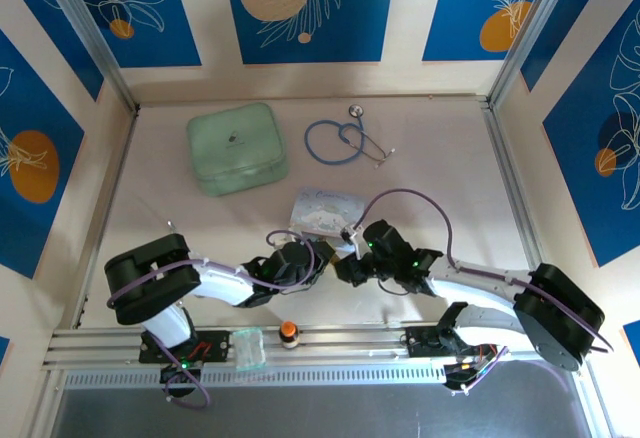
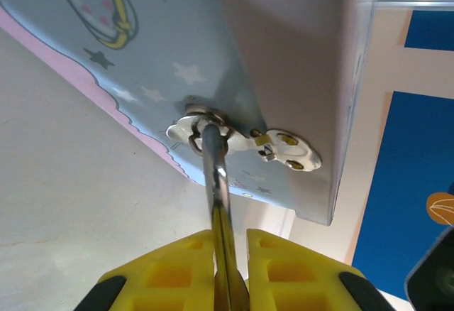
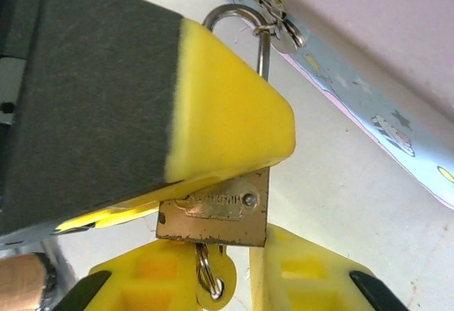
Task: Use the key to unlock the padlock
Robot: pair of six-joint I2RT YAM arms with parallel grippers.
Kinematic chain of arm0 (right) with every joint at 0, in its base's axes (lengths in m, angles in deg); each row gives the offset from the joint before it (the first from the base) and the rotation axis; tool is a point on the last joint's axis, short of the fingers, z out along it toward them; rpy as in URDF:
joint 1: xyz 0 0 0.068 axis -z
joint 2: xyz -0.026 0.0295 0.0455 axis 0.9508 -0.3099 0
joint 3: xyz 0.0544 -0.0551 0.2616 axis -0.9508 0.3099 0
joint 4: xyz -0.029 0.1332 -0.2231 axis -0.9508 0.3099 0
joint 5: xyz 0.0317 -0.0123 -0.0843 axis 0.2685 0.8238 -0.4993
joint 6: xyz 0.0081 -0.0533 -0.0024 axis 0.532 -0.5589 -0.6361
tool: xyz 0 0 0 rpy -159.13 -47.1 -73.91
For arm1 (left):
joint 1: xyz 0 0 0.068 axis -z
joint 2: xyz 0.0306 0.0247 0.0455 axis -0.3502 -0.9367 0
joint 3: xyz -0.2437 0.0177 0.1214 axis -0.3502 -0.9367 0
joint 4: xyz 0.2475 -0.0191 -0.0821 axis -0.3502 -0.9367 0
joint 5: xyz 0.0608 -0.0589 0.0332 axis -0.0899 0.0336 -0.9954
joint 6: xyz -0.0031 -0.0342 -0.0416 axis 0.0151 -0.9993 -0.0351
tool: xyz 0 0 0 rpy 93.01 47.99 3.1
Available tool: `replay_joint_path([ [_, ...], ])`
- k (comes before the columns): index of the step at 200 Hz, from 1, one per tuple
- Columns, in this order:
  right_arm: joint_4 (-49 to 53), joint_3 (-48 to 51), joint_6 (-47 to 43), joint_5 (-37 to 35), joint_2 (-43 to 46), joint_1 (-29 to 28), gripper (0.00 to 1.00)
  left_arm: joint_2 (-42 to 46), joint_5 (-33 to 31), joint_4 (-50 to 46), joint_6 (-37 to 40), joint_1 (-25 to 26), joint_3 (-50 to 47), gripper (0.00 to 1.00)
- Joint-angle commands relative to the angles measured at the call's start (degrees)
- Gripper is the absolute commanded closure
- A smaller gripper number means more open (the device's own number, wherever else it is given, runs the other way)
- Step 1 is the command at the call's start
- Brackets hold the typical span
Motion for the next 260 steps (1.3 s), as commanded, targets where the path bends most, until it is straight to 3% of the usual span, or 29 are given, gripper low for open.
replay_joint_path([
  [1, -0.54, 0.99, 3.74, 2.94, -0.47, 3.90, 0.79, 0.76, 2.63, 2.08, 0.97, 0.66, -1.33, 1.00],
  [91, 4.65, 2.11, 7.27, 2.13, 3.92, 5.99, 0.60, 1.08, 0.58, -1.03, 1.50, 0.48, -2.49, 1.00],
  [135, 6.61, 2.99, 10.27, -1.39, 8.30, 5.66, 0.41, 0.72, 0.88, -9.55, 6.03, -0.20, -0.48, 1.00],
  [189, 11.10, 0.50, 14.14, -9.27, 7.79, 5.55, 0.39, 1.64, 1.31, -27.83, 18.86, -2.27, 5.43, 1.00],
  [231, 10.89, -1.35, 17.33, -10.24, 4.58, 5.46, 0.39, 0.82, 2.73, -41.11, 28.42, -3.21, 11.00, 1.00],
  [260, 10.82, -2.08, 17.95, -10.26, 3.08, 5.41, 0.39, 1.52, 0.64, -47.43, 33.12, -3.56, 12.49, 0.94],
])
